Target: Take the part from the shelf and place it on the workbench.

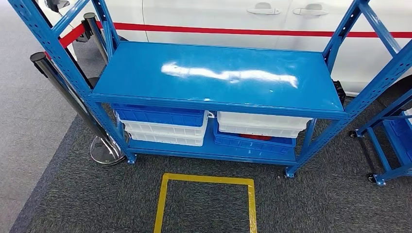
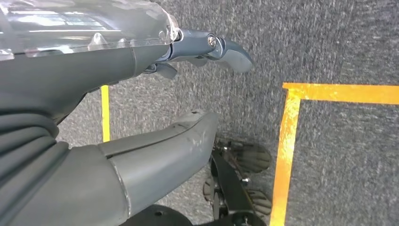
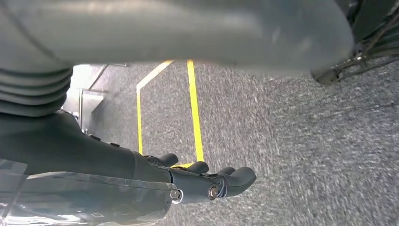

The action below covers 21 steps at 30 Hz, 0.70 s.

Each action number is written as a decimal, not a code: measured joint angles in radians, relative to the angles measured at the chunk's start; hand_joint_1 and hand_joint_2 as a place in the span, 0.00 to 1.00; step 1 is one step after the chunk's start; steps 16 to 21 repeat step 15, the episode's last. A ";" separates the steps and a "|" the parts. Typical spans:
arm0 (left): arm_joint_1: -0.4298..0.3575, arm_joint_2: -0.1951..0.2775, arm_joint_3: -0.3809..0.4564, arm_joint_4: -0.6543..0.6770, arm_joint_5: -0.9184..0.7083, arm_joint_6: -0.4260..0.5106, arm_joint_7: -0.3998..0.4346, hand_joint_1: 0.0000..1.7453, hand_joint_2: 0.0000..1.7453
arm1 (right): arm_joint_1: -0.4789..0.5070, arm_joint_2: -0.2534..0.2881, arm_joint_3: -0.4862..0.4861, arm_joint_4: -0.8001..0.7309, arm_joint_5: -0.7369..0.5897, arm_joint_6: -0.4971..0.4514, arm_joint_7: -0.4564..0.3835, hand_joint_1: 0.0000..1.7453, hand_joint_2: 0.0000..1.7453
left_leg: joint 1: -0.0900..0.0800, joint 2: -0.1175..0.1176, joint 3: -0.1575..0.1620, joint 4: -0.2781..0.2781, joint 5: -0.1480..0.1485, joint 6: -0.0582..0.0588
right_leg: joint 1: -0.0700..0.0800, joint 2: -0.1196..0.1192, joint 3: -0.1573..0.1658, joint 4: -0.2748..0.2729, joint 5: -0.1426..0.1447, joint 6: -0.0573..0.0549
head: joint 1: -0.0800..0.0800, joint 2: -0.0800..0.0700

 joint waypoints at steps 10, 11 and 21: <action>0.025 -0.013 -0.048 -0.001 -0.034 0.009 -0.005 0.00 1.00 | -0.001 0.001 -0.031 0.000 -0.043 -0.023 0.011 0.00 1.00 | -0.002 0.000 0.003 0.001 -0.005 0.010 | -0.001 0.000 0.006 -0.005 -0.003 0.013 | 0.000 0.000; 0.029 -0.013 -0.065 -0.002 -0.024 0.011 0.001 0.00 1.00 | -0.001 0.001 -0.026 0.000 -0.052 -0.022 0.013 0.00 1.00 | -0.002 0.000 0.003 0.001 -0.006 0.010 | -0.001 0.000 0.006 -0.005 -0.004 0.014 | 0.000 0.000; 0.042 -0.011 -0.136 -0.008 0.039 0.015 0.010 0.00 1.00 | 0.002 -0.002 0.009 -0.001 -0.097 -0.017 0.014 0.00 1.00 | -0.001 0.000 0.003 0.001 -0.006 0.010 | -0.001 0.000 0.006 -0.005 -0.004 0.014 | 0.000 0.000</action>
